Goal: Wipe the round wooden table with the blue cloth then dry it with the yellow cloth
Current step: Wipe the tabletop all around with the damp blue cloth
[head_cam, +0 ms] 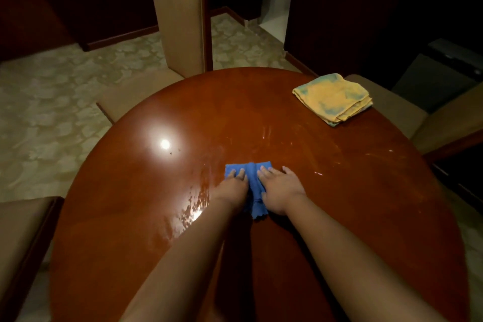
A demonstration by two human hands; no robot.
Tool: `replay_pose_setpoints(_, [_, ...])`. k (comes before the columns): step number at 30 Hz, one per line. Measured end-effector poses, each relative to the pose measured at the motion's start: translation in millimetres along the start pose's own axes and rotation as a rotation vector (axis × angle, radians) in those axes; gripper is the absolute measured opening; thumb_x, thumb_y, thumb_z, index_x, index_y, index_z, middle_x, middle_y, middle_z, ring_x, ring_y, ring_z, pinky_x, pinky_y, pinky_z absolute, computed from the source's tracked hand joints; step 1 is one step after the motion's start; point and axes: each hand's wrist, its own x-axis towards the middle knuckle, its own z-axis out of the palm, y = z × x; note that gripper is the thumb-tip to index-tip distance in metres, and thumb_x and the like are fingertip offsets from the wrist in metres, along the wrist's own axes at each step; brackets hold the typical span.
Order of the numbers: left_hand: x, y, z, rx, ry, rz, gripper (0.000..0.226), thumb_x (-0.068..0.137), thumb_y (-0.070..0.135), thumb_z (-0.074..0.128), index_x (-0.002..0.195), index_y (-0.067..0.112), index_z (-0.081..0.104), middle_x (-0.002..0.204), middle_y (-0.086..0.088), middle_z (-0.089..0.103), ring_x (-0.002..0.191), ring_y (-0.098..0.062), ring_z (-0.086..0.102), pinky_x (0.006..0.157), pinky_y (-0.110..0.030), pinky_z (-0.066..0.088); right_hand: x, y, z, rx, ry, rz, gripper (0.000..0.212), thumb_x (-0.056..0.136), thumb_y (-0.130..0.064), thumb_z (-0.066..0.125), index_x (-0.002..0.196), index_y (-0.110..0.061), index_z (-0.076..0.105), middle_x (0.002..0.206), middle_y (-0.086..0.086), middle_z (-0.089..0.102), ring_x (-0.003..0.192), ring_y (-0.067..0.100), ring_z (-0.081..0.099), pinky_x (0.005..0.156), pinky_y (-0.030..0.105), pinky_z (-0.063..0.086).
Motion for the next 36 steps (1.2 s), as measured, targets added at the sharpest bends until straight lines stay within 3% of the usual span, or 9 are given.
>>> replay_pose_setpoints(9, [91, -37, -49, 0.023, 0.021, 0.022, 0.055, 0.105, 0.018, 0.031, 0.153, 0.009, 0.006, 0.161, -0.005, -0.003, 0.148, -0.025, 0.002, 0.114, -0.038, 0.021, 87, 32, -44, 0.057, -0.008, 0.052, 0.060, 0.101, -0.034, 0.030, 0.155, -0.020, 0.007, 0.162, -0.003, 0.003, 0.148, 0.014, 0.005, 0.119, 0.044, 0.000])
replay_pose_setpoints(15, [107, -45, -61, 0.035, 0.034, 0.014, 0.056, 0.104, 0.022, 0.033, 0.153, 0.010, 0.009, 0.161, -0.006, -0.001, 0.148, -0.025, 0.005, 0.115, -0.038, 0.021, 104, 46, -51, 0.039, 0.021, 0.053, 0.058, 0.102, -0.038, 0.027, 0.155, -0.024, 0.008, 0.162, -0.006, 0.005, 0.148, 0.012, 0.007, 0.119, 0.043, 0.000])
replay_pose_setpoints(27, [-5, -26, -6, 0.097, -0.051, -0.054, 0.055, 0.104, 0.019, 0.034, 0.152, 0.009, 0.010, 0.161, -0.006, -0.002, 0.148, -0.024, 0.006, 0.114, -0.040, 0.028, -1, -5, -2, 0.024, -0.014, -0.036, 0.062, 0.103, -0.043, 0.026, 0.155, -0.019, 0.003, 0.162, -0.001, -0.001, 0.148, 0.015, 0.003, 0.118, 0.042, 0.000])
replay_pose_setpoints(36, [-83, -29, 28, -0.013, -0.059, -0.169, 0.057, 0.103, 0.029, 0.033, 0.152, 0.005, 0.014, 0.160, -0.011, 0.002, 0.147, -0.026, 0.009, 0.115, -0.037, 0.021, -29, -58, 8, -0.078, -0.035, -0.159, 0.061, 0.103, -0.036, 0.030, 0.155, -0.017, 0.004, 0.162, -0.002, -0.002, 0.148, 0.016, 0.001, 0.119, 0.044, 0.000])
